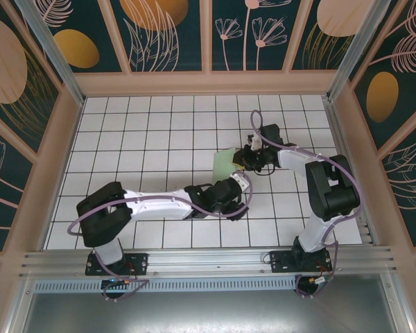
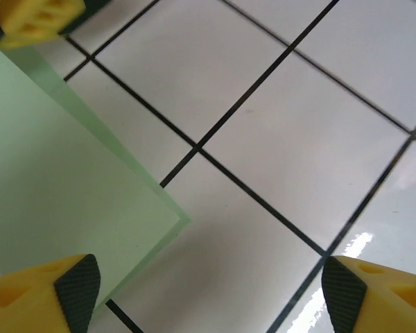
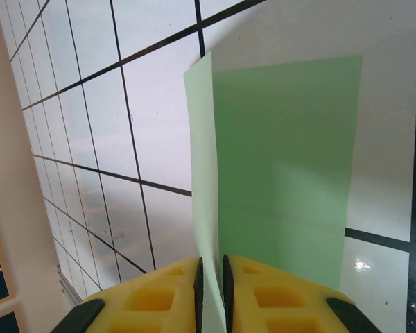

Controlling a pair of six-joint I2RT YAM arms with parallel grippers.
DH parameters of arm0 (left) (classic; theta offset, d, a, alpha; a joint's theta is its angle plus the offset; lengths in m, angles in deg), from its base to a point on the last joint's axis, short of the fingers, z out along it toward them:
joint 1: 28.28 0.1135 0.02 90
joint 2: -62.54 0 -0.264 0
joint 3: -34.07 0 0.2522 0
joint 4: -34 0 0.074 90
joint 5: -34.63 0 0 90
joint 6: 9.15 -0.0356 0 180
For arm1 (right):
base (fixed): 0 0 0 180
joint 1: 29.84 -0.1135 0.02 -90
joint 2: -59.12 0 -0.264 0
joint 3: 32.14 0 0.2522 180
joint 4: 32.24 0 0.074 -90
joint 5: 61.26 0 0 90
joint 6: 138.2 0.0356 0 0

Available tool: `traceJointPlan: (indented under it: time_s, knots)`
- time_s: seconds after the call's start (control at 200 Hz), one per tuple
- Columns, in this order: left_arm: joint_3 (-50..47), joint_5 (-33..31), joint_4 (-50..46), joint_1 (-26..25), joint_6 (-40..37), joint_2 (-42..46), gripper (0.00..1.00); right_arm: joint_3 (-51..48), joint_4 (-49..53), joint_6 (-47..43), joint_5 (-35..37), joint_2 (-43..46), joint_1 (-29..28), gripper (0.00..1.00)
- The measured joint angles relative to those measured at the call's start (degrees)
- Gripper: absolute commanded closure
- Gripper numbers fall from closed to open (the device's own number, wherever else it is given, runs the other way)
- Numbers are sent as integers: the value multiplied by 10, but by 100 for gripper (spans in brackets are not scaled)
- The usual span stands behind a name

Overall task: Fold a paper plane with a square sheet of paper (fold left side to right side)
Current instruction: Fold the triangle a second time at the center of the table.

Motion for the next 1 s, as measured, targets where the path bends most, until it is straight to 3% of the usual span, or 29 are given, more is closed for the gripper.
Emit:
traceJointPlan:
  time_s: [0.3,0.49,0.651,1.001]
  knots:
    - [60,-144,-54,-26,32,-72,8,2,3,0,-2,0,0,80]
    - [100,-204,-88,-27,40,-111,14,2,3,0,-2,0,0,80]
    - [108,-219,-101,-27,42,-126,27,2,3,0,-2,0,0,80]
    - [115,-221,-115,-27,30,-127,70,2,11,-2,3,0,0,80]
